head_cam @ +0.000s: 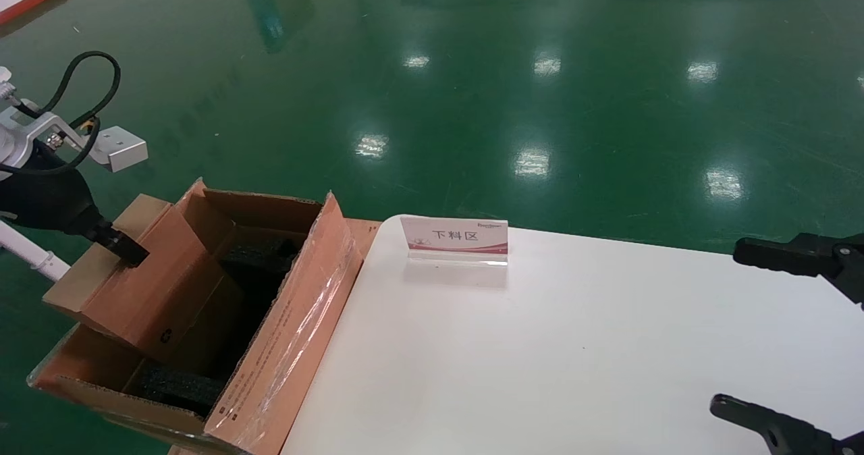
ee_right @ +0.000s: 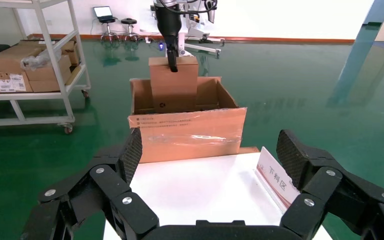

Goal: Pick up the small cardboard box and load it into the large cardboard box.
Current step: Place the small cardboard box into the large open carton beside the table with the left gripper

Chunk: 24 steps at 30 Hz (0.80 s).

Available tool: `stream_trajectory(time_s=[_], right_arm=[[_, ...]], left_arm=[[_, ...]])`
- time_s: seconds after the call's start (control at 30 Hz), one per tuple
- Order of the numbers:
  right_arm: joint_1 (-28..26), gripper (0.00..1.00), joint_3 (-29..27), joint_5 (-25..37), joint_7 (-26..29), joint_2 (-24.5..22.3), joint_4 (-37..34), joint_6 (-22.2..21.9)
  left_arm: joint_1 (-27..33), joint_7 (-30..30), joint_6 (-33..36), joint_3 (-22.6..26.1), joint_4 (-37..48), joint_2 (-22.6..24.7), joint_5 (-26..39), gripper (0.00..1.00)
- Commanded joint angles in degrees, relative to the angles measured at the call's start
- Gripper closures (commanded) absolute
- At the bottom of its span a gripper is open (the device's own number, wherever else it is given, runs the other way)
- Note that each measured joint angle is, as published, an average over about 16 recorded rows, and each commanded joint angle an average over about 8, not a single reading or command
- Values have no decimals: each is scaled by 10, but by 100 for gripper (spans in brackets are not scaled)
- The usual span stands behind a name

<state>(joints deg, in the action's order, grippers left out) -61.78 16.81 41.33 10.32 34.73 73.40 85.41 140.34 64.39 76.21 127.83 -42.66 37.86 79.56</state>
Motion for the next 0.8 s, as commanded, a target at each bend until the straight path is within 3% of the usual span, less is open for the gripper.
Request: stream_trajectory(time_s=[0.03, 0.8], right_arm=[[0, 0, 0, 0, 0, 0, 0, 0], [0, 0, 1, -1, 0, 0, 0, 0]], left_arm=[[-3, 1, -4, 0, 2, 1, 1, 100], [-37, 24, -44, 10, -4, 8, 19, 100]])
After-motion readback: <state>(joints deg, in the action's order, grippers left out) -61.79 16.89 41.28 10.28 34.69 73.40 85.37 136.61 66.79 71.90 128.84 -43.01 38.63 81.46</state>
